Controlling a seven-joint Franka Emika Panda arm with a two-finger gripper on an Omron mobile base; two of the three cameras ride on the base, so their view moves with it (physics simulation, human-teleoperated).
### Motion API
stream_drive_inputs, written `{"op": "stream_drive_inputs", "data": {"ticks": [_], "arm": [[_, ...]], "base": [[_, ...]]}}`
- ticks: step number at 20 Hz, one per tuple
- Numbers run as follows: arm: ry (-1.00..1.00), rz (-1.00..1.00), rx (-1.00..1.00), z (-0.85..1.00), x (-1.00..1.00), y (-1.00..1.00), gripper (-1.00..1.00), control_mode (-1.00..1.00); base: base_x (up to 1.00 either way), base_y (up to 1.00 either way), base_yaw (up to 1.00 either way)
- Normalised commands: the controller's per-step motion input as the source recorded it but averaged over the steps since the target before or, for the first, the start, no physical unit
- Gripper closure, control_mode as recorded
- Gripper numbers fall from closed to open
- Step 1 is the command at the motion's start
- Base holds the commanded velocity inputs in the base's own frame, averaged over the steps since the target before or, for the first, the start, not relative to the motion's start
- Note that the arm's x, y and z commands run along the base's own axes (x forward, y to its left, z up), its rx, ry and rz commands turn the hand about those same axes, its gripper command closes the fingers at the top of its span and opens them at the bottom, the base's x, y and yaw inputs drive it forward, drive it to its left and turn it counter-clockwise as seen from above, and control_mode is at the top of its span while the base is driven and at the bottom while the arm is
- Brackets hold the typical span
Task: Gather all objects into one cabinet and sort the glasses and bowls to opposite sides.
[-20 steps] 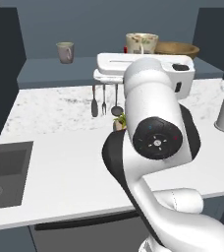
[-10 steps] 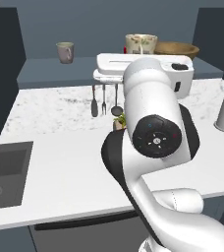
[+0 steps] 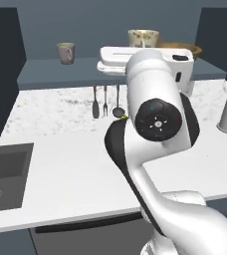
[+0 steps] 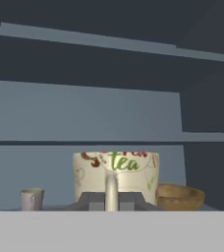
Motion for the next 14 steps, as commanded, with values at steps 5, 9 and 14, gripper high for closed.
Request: {"op": "stream_drive_inputs", "data": {"ticks": [5, 9, 14], "arm": [[0.07, 0.00, 0.00, 0.14, 0.98, -0.13, 1.00, -1.00], [0.02, 0.00, 0.00, 0.00, 0.17, 0.00, 1.00, -1.00], [0.00, 0.00, -0.02, 0.00, 0.94, -0.24, 1.00, -1.00]], "base": [[0.00, 0.00, 0.00], [0.00, 0.00, 0.00], [0.00, 0.00, 0.00]]}}
